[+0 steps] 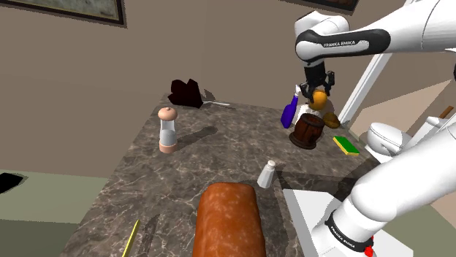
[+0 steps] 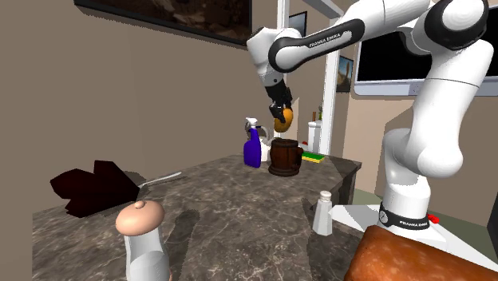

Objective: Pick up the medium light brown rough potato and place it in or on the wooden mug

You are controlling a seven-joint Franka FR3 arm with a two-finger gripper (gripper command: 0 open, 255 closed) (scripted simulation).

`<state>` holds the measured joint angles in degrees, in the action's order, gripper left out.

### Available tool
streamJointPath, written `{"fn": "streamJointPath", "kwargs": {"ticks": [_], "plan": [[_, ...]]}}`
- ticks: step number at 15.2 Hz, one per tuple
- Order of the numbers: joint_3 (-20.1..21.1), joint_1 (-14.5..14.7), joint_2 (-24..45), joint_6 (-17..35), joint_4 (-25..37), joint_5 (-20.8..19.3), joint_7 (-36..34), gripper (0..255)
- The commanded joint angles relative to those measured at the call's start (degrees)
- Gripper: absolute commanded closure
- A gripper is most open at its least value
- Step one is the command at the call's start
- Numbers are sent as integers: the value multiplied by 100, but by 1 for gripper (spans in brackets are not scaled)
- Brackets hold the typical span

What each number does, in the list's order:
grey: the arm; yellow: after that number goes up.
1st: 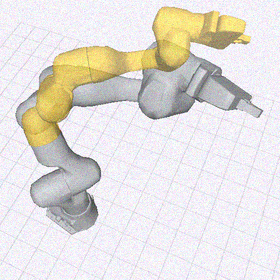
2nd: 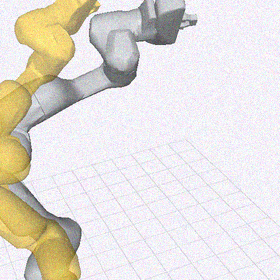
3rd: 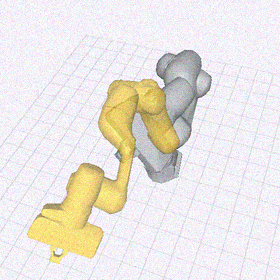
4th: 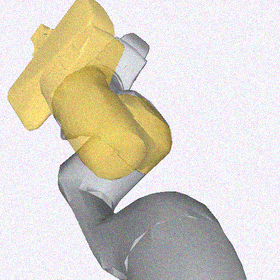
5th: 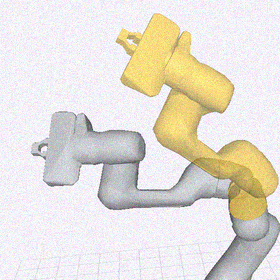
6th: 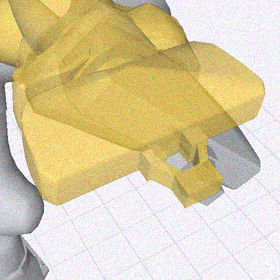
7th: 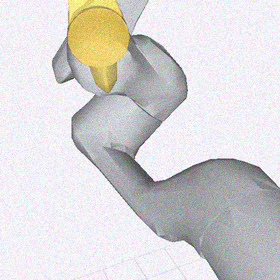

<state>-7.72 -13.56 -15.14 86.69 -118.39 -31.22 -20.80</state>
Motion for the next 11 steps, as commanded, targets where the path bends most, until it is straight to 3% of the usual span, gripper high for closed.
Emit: {"fn": "streamJointPath", "kwargs": {"ticks": [1,11], "plan": [[-84,-72,-402,64,-402,-113,101,255],[-199,-119,-521,676,-1169,-212,-143,255]]}}
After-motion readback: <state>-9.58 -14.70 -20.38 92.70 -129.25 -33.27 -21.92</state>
